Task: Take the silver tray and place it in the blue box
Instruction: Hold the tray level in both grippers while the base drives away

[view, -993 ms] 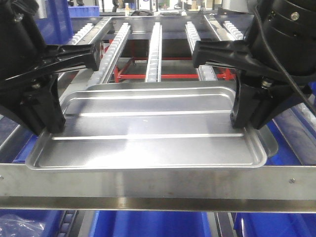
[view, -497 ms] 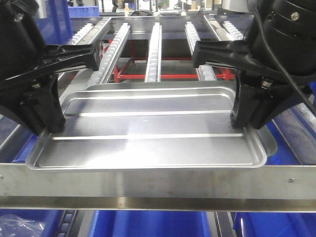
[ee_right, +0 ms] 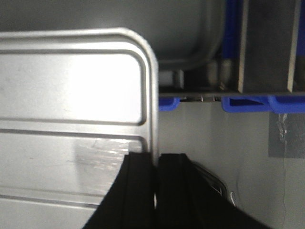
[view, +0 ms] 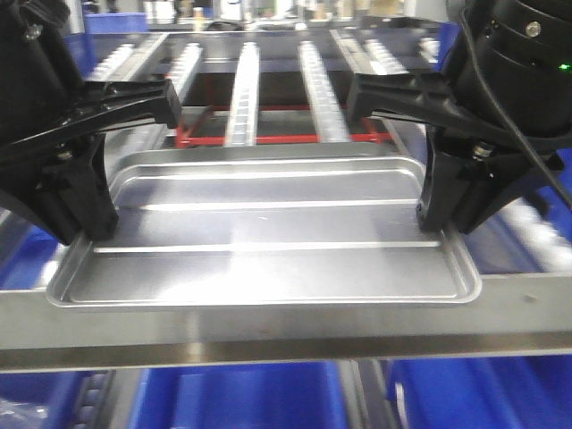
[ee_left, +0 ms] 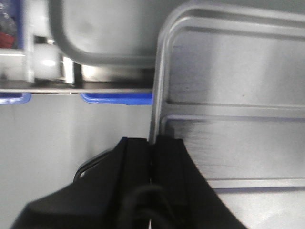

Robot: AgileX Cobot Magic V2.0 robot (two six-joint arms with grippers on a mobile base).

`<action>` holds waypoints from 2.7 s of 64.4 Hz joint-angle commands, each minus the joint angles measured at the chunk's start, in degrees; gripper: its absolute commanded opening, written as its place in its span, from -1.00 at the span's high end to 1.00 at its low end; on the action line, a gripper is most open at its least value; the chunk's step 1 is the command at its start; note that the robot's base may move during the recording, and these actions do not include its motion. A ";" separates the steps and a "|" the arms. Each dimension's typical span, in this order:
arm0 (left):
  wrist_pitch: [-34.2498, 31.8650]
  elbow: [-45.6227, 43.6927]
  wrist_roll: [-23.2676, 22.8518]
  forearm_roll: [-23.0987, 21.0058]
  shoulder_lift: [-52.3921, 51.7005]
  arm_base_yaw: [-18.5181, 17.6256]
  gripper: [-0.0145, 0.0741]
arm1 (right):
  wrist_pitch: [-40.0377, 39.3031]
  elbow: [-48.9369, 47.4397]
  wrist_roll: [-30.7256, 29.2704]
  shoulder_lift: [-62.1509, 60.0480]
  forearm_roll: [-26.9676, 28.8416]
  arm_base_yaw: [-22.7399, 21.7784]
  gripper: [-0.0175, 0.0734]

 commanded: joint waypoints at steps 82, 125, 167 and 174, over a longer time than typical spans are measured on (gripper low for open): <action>-0.01 -1.24 -0.78 2.27 -1.62 -0.04 0.91 | 0.57 -1.15 -0.02 -2.25 -2.69 -0.33 0.49; -0.01 -1.24 -0.78 2.27 -1.62 -0.04 0.91 | 0.73 -1.15 -0.02 -2.25 -2.69 -0.33 0.49; -0.01 -1.24 -0.78 2.27 -1.62 -0.04 0.91 | 0.99 -1.15 -0.02 -2.25 -2.69 -0.33 0.49; -0.01 -1.24 -0.78 2.27 -1.62 -0.04 0.91 | 0.99 -1.15 -0.02 -2.25 -2.69 -0.33 0.49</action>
